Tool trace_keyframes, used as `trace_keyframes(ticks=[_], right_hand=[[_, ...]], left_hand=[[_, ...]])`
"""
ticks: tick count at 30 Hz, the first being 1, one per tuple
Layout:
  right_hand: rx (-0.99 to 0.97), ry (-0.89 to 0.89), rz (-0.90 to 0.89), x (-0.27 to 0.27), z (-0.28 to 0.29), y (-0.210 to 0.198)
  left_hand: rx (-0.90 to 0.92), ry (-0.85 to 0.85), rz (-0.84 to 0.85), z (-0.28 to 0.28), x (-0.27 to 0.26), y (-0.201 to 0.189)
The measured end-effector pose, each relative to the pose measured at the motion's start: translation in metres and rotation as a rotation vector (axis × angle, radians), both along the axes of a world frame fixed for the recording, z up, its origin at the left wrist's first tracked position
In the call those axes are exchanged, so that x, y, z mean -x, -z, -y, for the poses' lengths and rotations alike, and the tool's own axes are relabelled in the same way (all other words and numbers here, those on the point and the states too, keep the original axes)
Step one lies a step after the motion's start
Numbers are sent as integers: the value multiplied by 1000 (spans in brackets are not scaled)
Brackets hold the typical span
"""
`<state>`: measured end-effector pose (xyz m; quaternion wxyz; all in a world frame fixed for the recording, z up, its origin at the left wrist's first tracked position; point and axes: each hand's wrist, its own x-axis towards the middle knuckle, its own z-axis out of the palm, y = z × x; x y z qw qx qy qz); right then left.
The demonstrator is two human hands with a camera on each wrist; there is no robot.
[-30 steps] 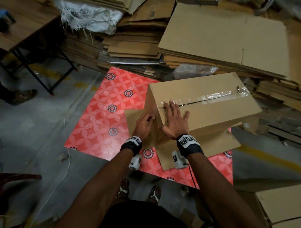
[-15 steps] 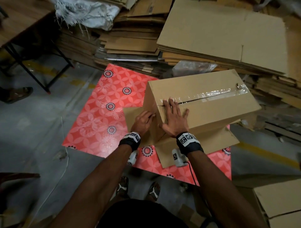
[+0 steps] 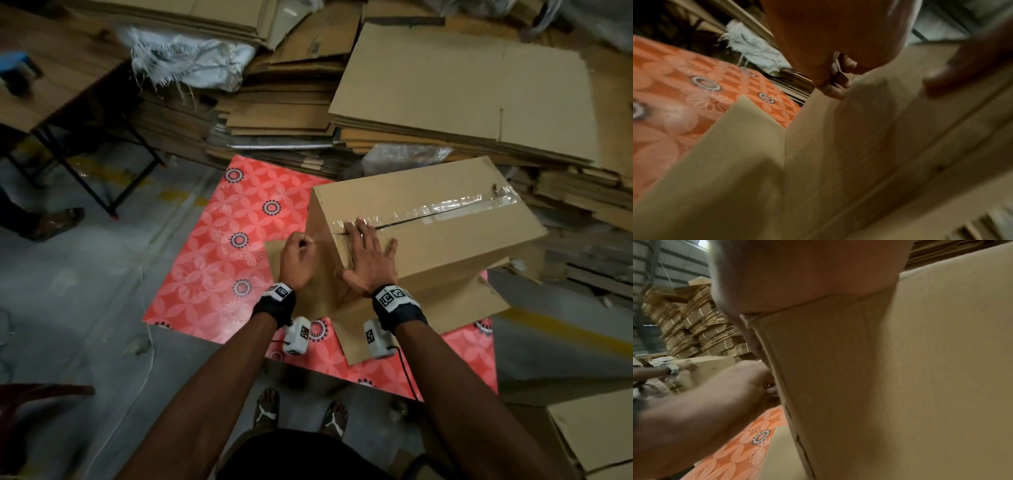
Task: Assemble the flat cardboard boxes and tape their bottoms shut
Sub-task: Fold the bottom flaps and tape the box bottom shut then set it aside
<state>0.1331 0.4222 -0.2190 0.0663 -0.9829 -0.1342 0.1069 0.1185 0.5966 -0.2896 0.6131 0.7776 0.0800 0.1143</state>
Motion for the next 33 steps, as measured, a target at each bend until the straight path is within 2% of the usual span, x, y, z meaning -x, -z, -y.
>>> trace_keyframes(ticks=[5, 8, 11, 12, 14, 17, 21, 22, 24, 26, 29, 31, 33], right_hand=[[-27, -12, 14, 2, 0, -5], [-88, -33, 32, 2, 3, -4], [-248, -31, 39, -2, 5, -5], [-316, -15, 32, -3, 7, -7], [-441, 38, 29, -4, 11, -5], [-567, 133, 58, -5, 11, -4], [-640, 225, 161, -7, 8, -7], [-680, 235, 196, -8, 8, -7], [-739, 216, 252, -11, 9, -8], [-707, 148, 294, -14, 10, -9], [-662, 144, 240, -18, 10, -10], [-588, 130, 198, -22, 14, -5], [-546, 57, 212, -25, 17, -7]], left_hand=[[202, 11, -8, -14, -5, -39], [501, 60, -41, -13, -3, -61], [832, 126, -162, -6, 2, -79], [888, 132, -198, -3, 2, -85], [877, 113, -241, 4, 1, -96], [611, 43, -219, 17, -2, -103], [-71, 97, -64, 28, -3, -101], [-152, 114, -62, 30, -3, -101], [-192, 124, -77, 35, 0, -104], [-287, 162, -39, 38, 5, -105], [-578, 352, 16, 36, 14, -110], [-695, 496, -26, 32, 20, -114], [-841, 561, -86, 28, 22, -114]])
